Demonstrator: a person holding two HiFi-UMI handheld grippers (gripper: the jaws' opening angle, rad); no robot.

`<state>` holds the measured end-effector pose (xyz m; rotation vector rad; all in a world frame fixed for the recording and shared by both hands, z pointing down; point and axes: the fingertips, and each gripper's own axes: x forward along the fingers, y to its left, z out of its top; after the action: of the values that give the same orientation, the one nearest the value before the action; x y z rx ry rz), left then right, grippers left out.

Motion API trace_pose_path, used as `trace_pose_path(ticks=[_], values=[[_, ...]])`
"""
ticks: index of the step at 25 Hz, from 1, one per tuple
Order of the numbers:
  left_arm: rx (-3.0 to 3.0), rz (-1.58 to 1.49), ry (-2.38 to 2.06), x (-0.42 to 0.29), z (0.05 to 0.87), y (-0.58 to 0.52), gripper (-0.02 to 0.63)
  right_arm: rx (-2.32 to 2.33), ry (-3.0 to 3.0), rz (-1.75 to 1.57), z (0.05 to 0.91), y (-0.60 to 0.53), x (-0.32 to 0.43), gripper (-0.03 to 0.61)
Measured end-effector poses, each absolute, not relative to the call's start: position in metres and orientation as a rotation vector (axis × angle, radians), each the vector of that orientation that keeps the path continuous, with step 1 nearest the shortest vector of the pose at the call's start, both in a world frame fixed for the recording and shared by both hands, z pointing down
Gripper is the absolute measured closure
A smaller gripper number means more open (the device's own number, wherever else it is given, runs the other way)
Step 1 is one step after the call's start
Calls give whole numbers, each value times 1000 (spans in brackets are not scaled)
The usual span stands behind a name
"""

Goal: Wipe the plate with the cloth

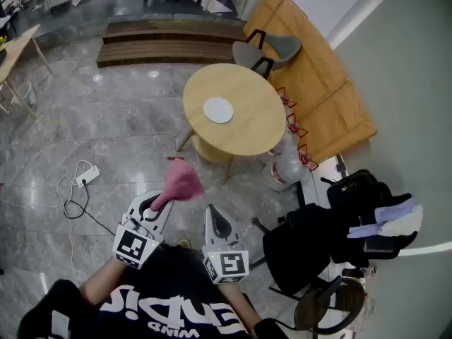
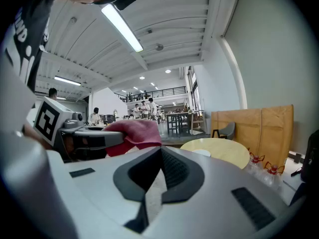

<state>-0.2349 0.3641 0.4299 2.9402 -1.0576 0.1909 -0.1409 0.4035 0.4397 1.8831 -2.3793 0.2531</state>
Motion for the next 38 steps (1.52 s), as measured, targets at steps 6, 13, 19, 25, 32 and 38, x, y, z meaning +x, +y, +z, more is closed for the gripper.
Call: trace_pose_path(ticks=[6,13,19,25,32,38], values=[[2926,191,-1042,-233,427,366,566,1868,-2383,254,438,405,-143,558],[2910,200,-1025,-230,425,371,566,1854,-2406,276,439,409,-145,558],[2919,201,-1025,-226,427,373,566,1827,-2443,308,436,413,-143,558],[2909,215,-994,-212,427,376,566,1831,-2434,341,443,415,-130,558],[2917,221,-1028,-201,429,371,566,1815,-2450,362,445,411,-115,558],[2906,202,-1059,-180,422,361,566,1801,-2459,367,448,406,-90,558]])
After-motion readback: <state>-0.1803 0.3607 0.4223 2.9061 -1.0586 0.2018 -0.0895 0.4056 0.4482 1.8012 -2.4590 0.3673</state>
